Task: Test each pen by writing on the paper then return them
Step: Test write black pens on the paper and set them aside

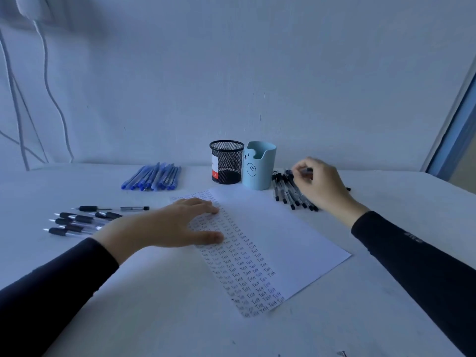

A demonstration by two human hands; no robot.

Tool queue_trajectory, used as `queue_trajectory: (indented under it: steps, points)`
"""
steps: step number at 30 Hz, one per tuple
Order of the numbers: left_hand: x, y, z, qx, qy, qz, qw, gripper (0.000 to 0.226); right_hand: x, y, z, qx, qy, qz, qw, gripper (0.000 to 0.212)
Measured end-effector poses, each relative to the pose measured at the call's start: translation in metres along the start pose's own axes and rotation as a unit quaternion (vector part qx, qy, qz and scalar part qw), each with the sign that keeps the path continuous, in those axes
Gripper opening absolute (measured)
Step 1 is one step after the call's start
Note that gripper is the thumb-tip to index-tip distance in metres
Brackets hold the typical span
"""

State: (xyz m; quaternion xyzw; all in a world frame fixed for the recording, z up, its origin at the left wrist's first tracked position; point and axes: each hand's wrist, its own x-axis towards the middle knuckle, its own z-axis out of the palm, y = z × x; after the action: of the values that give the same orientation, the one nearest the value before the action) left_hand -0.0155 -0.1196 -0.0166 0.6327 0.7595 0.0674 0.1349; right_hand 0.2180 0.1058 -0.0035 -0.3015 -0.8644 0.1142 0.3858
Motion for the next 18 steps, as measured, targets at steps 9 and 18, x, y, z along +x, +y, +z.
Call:
queue_trajectory:
  steps: [9, 18]
  points:
    - [-0.006, -0.005, -0.012, -0.050, 0.044, 0.005, 0.998, 0.080, -0.013, 0.008, 0.019, -0.147, -0.083, -0.010, 0.986, 0.018]
    - [-0.020, -0.079, -0.051, 0.006, 0.150, -0.123, 0.981, 0.017, -0.031, -0.030, 0.026, -0.048, -0.063, -0.135, 0.988, 0.012]
